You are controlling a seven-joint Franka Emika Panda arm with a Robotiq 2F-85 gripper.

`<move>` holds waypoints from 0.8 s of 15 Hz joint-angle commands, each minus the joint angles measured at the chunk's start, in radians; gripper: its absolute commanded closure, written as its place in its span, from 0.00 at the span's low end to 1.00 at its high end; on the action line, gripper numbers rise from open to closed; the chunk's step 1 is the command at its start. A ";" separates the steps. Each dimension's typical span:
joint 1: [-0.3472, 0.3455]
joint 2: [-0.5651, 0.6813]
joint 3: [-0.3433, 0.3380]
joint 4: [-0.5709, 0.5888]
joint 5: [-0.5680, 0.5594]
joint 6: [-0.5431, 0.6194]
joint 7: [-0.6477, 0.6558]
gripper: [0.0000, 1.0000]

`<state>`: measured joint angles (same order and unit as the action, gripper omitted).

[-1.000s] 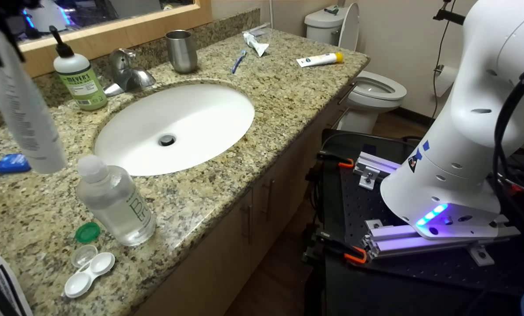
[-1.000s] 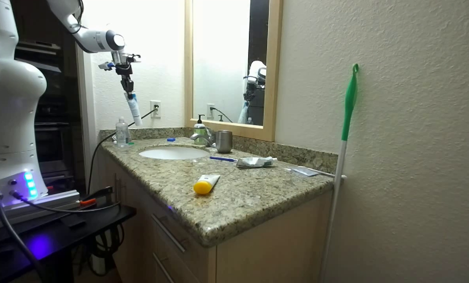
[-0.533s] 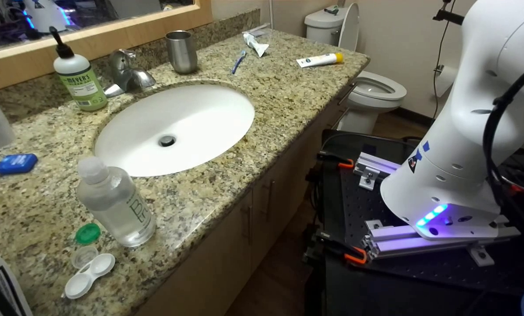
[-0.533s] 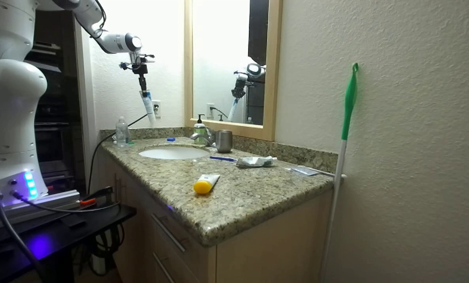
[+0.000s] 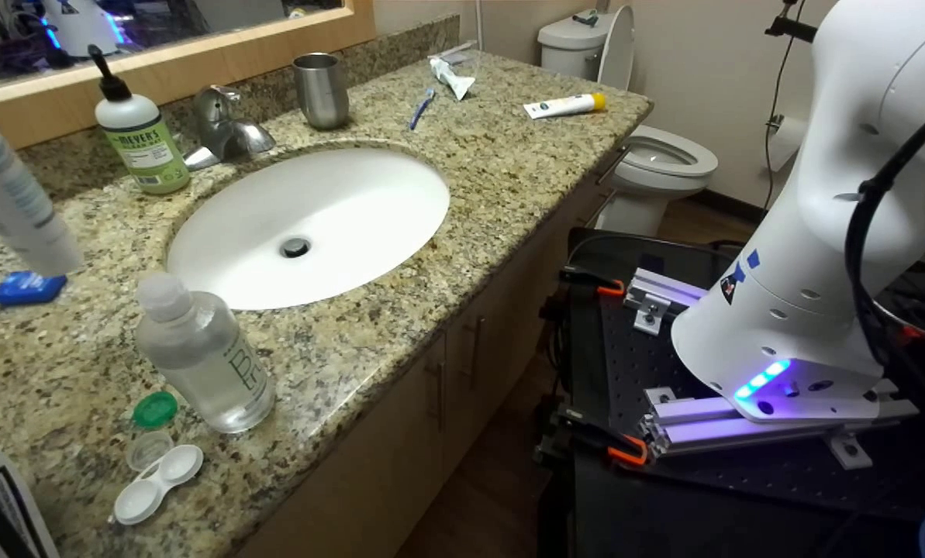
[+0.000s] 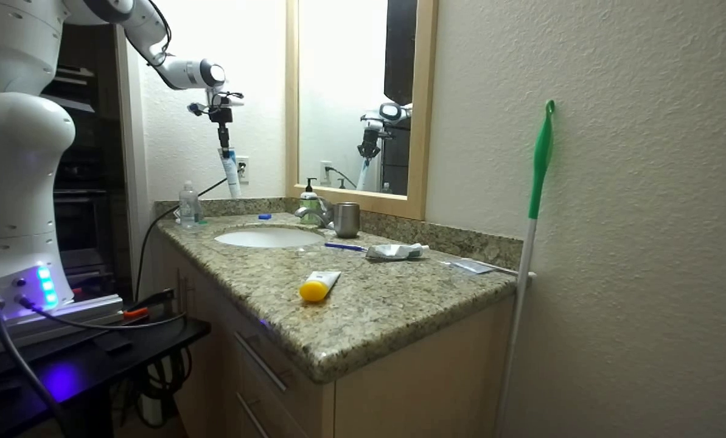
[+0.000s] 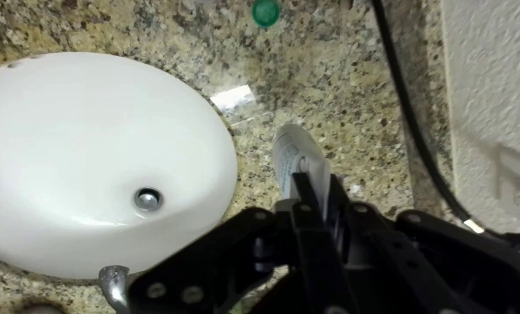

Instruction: Move the white tube with a white lid to the left

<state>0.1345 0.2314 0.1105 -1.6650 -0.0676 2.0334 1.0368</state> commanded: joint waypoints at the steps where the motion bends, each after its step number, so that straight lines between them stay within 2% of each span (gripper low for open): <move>1: -0.023 0.072 -0.056 0.013 0.050 0.020 -0.002 0.97; 4: -0.043 0.116 -0.058 0.018 0.185 -0.001 -0.035 0.97; 8: -0.039 0.079 -0.040 -0.030 0.314 0.006 -0.110 0.97; 12: 0.014 -0.001 -0.027 -0.140 0.248 0.076 -0.209 0.97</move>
<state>0.1217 0.3170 0.0736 -1.6882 0.2081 2.0488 0.9032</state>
